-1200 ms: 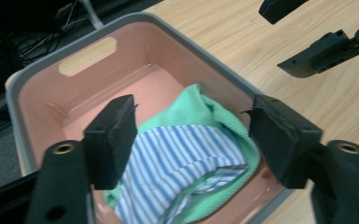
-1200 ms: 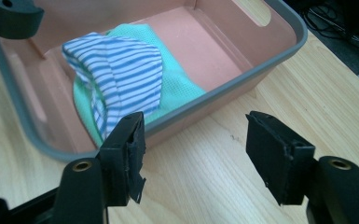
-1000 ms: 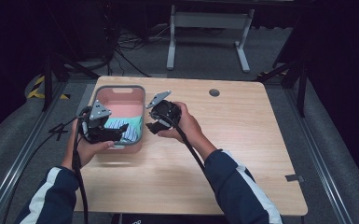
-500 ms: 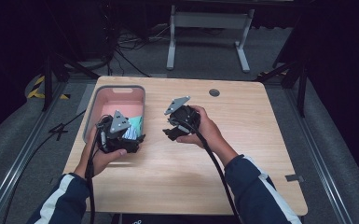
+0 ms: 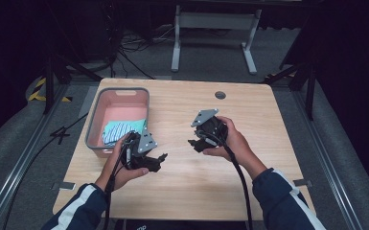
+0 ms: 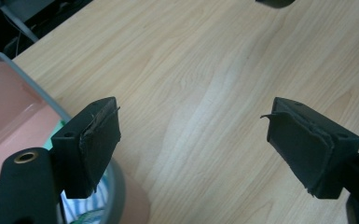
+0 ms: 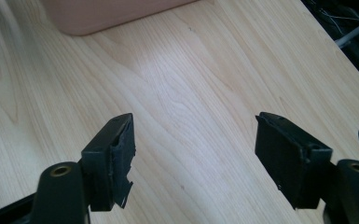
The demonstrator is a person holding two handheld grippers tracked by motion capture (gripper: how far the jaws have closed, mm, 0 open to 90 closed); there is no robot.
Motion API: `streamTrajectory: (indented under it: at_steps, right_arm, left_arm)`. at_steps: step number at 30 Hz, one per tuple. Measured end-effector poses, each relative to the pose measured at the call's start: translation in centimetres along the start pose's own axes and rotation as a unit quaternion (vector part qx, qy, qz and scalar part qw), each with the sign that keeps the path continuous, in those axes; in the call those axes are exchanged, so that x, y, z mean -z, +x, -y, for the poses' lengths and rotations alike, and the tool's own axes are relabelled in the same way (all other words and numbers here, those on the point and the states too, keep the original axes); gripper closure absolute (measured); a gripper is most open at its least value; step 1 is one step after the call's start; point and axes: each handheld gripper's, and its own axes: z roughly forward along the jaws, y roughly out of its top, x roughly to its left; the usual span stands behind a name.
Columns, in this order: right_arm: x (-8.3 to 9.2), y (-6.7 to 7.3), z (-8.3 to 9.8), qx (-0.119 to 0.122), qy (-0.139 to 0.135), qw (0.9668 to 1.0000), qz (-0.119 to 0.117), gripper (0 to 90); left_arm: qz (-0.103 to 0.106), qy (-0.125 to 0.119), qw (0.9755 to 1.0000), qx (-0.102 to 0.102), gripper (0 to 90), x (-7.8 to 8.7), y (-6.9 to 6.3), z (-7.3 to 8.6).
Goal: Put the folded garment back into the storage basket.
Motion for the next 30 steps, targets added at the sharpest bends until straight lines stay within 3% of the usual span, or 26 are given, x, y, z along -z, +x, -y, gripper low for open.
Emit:
streamTrajectory:
  at_steps: [7, 11, 18, 23, 28, 30]
  right_arm:
    - [0.5, -0.1, 2.3, -0.014, -0.001, 0.9999, 0.005, 29.9]
    - [0.9, -0.3, 4.5, -0.021, 0.001, 0.9997, 0.010, 29.6]
    - [1.1, -0.8, 7.4, -0.034, 0.011, 0.9993, 0.007, 28.6]
    - [1.2, -0.9, 9.6, -0.040, 0.026, 0.9988, 0.009, 27.4]
    - [1.7, -0.9, 12.0, -0.050, 0.020, 0.9984, 0.019, 27.9]
    - [1.8, -1.0, 13.3, -0.055, 0.016, 0.9981, 0.020, 28.0]
  left_arm:
    - [0.017, 0.018, 0.9996, -0.016, 17.6, -1.3, -1.3, 0.7]
    - [0.023, 0.031, 0.9989, -0.027, 17.6, -2.3, -2.1, 1.3]
    - [0.035, 0.060, 0.9961, -0.054, 18.0, -3.4, -3.0, 2.3]
    - [0.045, 0.070, 0.9952, -0.053, 17.8, -4.0, -3.4, 3.2]
    - [0.050, 0.071, 0.9945, -0.058, 17.5, -4.9, -4.2, 4.2]
    - [0.061, 0.069, 0.9946, -0.048, 17.5, -5.2, -4.4, 4.5]
